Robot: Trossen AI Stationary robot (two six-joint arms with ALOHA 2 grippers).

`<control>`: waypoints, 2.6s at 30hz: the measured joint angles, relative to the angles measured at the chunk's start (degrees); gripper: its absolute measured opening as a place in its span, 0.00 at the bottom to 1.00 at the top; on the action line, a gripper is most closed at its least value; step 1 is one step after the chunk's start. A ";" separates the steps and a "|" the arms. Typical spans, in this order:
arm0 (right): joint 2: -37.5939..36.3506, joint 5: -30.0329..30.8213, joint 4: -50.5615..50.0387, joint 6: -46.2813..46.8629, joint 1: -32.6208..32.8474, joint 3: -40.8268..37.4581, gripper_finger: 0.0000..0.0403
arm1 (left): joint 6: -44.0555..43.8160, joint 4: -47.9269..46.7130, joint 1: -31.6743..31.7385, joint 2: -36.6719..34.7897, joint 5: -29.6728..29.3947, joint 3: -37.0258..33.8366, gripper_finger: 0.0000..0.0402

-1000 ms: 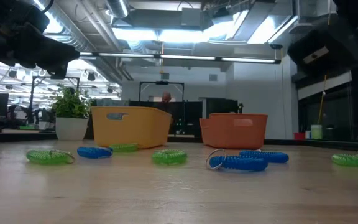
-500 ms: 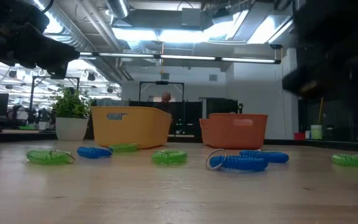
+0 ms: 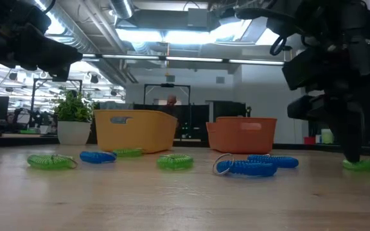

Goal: Sort items
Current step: Put the green keychain into the orange bin

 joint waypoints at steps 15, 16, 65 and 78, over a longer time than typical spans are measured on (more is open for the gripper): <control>-1.23 7.03 -6.15 0.87 1.57 -0.09 0.36 | 0.00 0.00 0.00 0.00 0.02 0.00 0.17; -1.22 7.76 -6.12 0.94 1.79 -0.09 0.36 | 0.00 0.00 0.00 0.00 0.01 0.00 0.18; 1.19 10.32 -3.28 7.11 4.39 -0.11 0.26 | 0.00 0.00 0.00 0.00 0.02 0.00 0.18; 1.14 10.57 -2.29 11.44 4.37 -0.11 0.03 | 0.00 0.00 0.00 0.00 0.01 0.00 0.18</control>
